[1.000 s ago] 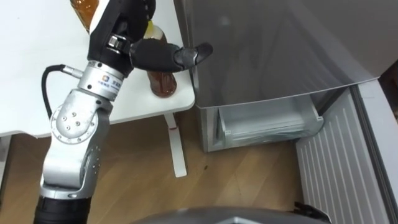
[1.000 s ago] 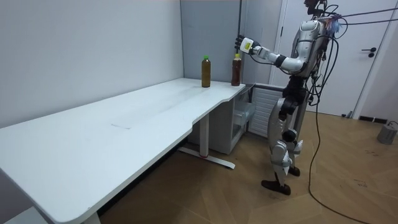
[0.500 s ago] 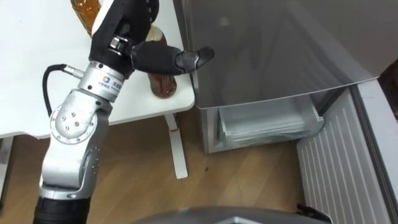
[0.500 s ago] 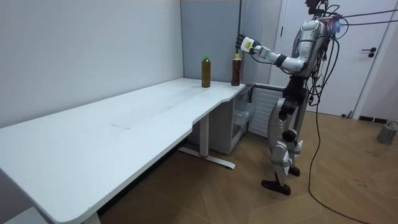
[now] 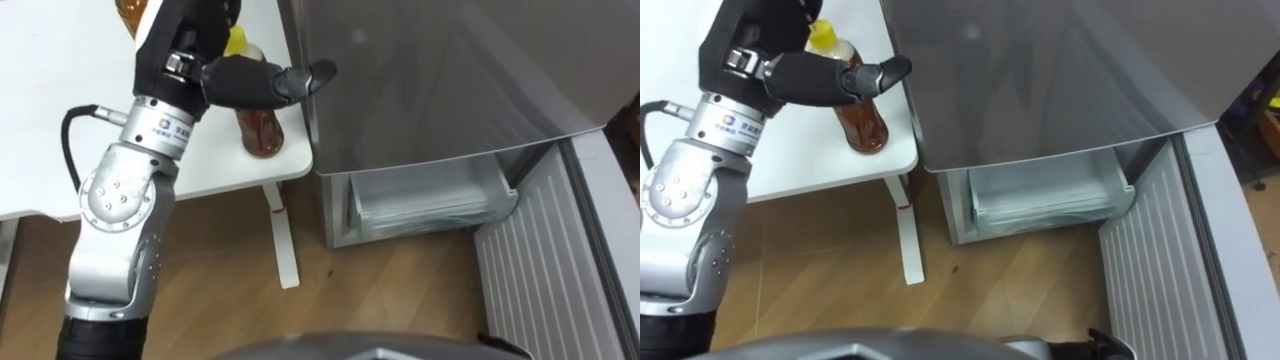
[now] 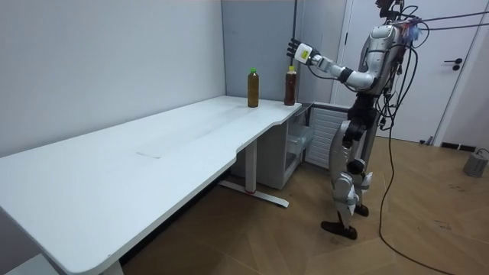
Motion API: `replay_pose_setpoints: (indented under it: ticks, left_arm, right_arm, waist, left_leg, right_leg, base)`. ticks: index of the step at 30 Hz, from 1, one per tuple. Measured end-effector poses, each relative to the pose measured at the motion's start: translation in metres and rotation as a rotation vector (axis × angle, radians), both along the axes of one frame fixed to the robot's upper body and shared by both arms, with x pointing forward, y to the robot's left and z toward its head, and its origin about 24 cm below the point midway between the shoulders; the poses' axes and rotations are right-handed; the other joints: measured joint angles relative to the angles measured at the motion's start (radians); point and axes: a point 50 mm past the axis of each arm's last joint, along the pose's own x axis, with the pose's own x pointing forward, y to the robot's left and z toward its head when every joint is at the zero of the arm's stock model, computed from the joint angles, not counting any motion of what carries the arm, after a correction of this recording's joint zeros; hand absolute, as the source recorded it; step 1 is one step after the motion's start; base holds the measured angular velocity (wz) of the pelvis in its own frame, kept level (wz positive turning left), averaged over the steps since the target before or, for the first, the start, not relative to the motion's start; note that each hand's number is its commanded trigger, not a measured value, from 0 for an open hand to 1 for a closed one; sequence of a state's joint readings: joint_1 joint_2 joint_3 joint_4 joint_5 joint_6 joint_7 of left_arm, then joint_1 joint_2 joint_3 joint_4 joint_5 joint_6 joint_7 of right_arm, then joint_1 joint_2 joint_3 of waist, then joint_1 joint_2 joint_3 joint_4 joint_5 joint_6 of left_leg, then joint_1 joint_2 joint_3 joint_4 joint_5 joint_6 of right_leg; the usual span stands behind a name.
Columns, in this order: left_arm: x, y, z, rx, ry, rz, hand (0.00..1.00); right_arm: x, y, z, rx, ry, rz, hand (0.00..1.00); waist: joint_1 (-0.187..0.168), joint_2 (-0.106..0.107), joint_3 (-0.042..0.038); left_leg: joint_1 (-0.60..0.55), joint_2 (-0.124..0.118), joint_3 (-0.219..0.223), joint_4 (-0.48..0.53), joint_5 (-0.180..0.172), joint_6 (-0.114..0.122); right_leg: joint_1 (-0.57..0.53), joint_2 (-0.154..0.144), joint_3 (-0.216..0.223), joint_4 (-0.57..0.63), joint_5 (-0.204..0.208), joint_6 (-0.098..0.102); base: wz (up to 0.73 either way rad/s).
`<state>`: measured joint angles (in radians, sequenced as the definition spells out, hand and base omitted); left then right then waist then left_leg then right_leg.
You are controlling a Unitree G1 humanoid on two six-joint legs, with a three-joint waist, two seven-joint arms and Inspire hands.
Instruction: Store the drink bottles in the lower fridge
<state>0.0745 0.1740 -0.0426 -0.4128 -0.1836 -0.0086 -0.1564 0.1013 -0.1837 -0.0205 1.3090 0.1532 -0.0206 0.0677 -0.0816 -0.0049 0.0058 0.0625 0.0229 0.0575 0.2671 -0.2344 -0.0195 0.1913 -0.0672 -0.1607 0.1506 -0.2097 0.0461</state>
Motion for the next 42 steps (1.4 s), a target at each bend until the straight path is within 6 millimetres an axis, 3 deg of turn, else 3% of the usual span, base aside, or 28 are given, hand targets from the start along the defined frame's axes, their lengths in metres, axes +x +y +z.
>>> replay_pose_setpoints:
  ticks: [16, 35, 42]
  left_arm:
    - [0.002, 0.012, -0.001, -0.029, -0.009, 0.148, 0.00]
    - [0.004, 0.017, -0.027, -0.058, 0.098, 0.211, 0.00]
    - [0.003, 0.007, -0.038, -0.055, 0.148, 0.164, 0.00]
  right_arm:
    - [-0.002, 0.003, -0.001, 0.007, -0.001, 0.000, 0.00]
    - [-0.003, 0.001, -0.001, -0.003, 0.015, 0.000, 0.00]
    - [-0.001, 0.002, -0.001, -0.008, 0.010, -0.001, 0.00]
  waist:
    - [0.034, -0.007, 0.0005]
    - [0.027, 0.002, 0.0007]
    - [0.017, 0.001, 0.0010]
  left_leg:
    - [0.003, -0.001, -0.001, 0.001, 0.000, 0.000]
    - [-0.016, 0.001, -0.005, 0.003, 0.000, 0.000]
    - [-0.016, 0.001, -0.007, -0.001, 0.000, 0.000]
  right_leg:
    - [0.002, 0.001, 0.004, -0.005, 0.000, 0.000]
    - [-0.002, 0.002, -0.003, 0.002, 0.001, -0.002]
    - [-0.002, 0.002, -0.007, 0.001, 0.001, -0.002]
  base:
    - [0.00]
    - [0.00]
    - [0.00]
